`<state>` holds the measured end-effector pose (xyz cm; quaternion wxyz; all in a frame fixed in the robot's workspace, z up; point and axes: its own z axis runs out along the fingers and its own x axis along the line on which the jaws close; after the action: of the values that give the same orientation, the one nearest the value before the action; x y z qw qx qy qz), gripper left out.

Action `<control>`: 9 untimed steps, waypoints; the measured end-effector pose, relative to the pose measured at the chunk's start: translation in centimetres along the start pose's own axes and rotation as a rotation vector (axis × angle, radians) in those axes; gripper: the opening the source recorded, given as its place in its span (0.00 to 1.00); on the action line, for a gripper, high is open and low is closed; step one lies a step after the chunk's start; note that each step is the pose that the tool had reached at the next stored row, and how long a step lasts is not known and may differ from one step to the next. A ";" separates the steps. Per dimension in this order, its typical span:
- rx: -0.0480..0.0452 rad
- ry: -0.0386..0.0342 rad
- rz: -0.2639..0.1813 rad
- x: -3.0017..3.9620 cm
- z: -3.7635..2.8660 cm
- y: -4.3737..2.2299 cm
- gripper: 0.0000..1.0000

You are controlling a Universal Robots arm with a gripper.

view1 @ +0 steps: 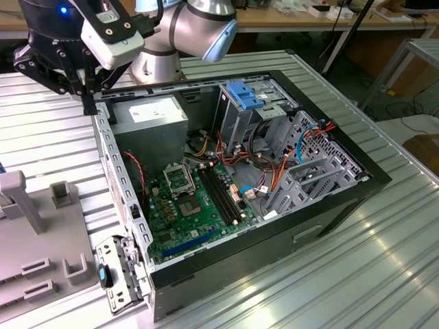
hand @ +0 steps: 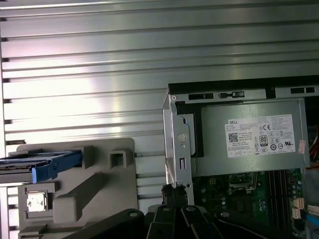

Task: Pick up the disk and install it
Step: 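Reach for the disk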

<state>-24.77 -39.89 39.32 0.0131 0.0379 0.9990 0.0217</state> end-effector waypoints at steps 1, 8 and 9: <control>0.0000 0.0000 0.000 0.23 -0.01 -0.02 0.11; 0.0000 0.0000 0.000 1.28 -0.03 -0.10 0.11; 0.0000 0.0000 0.000 1.37 -0.03 -0.10 0.11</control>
<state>-26.15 -39.89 39.31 0.0131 0.0379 0.9990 0.0217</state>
